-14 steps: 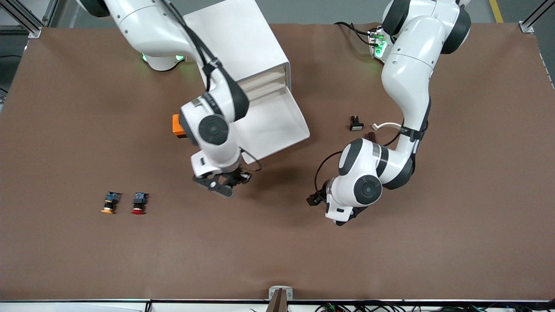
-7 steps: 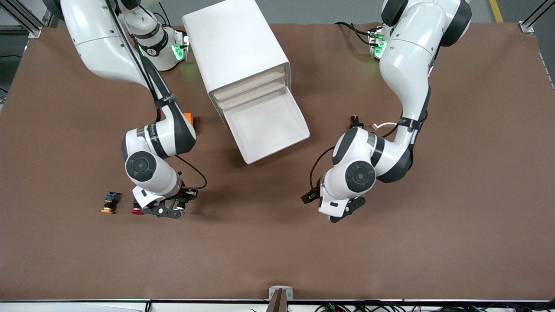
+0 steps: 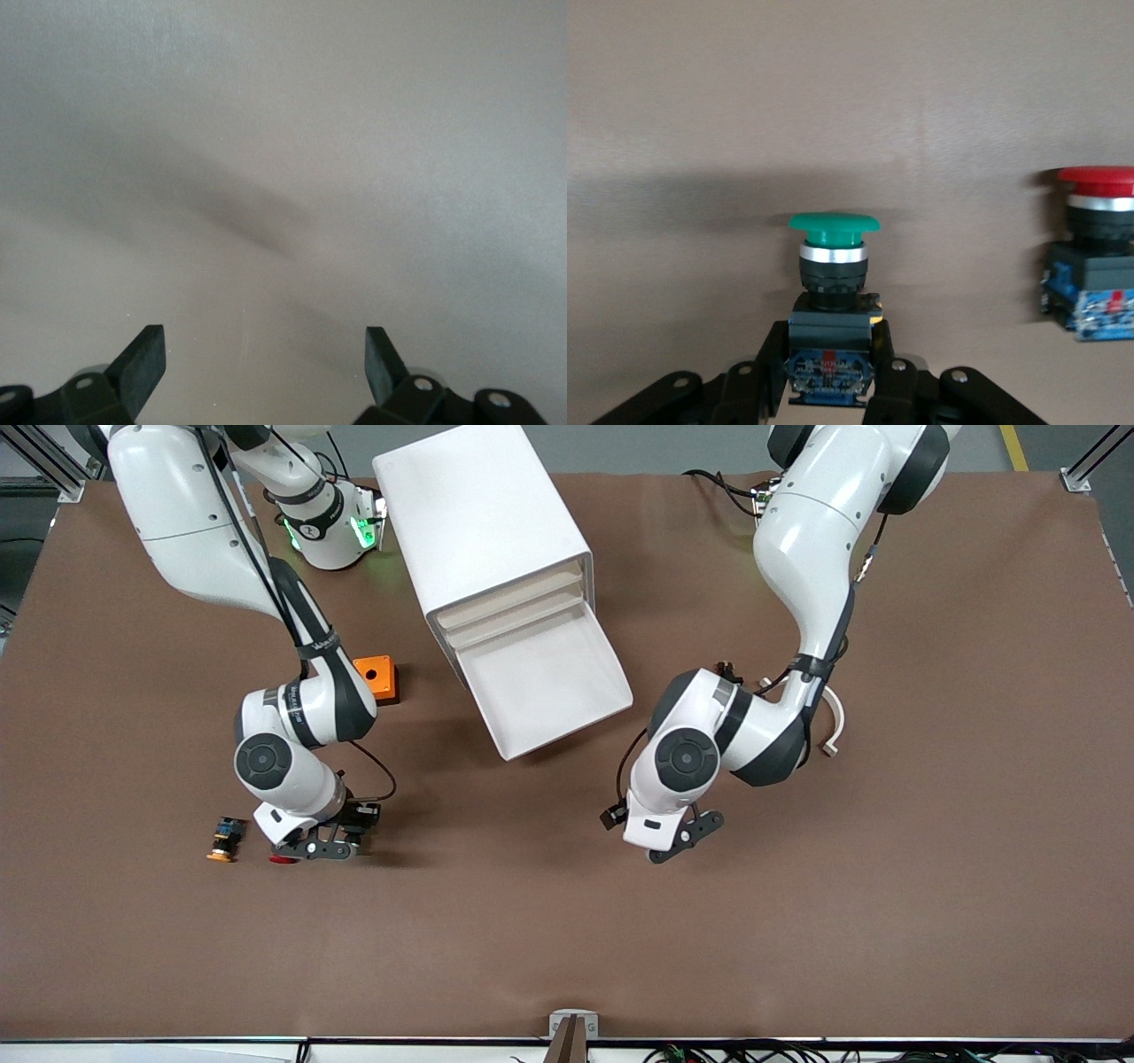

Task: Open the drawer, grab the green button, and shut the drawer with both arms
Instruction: 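Place the green button down while the left gripper pushes the drawer shut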

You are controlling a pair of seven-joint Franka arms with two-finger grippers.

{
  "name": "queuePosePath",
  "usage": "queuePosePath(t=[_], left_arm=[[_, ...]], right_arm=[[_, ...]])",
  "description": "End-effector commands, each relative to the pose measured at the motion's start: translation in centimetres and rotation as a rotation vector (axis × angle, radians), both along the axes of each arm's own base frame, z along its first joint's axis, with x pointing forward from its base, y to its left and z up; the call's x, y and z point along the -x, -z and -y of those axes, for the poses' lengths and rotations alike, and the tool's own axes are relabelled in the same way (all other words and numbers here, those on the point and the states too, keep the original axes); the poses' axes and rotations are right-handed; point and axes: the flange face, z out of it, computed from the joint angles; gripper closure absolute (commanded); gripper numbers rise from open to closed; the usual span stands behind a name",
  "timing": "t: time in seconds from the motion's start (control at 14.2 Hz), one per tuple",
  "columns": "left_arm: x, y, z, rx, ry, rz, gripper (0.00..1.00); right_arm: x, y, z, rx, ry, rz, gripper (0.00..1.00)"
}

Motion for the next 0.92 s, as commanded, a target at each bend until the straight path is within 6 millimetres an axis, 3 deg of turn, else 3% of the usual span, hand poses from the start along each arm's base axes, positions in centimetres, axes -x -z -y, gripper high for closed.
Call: queuePosePath(t=[0.0,0.28,0.49,0.85], left_arm=[[1.7,0.1,1.7,-0.038,0.016,0.035,0.01],[4.6,1.3,4.7,-0.062,0.057,0.025,0.01],[6.5,1.6,6.8,-0.059,0.084,0.025,0.01],[8.3,1.5,9.0,-0.044,0.093,0.029,0.01]], right_arm=[[0.7,-1.2,1.9,-0.021,-0.034,0.001,0.99],[0.7,-1.0,2.3,-0.022,-0.040,0.005,0.99],[1.3,-0.4,1.0,-0.041,-0.058,0.030,0.99],[1.4,-0.2,0.8,-0.059,-0.044,0.040,0.99]])
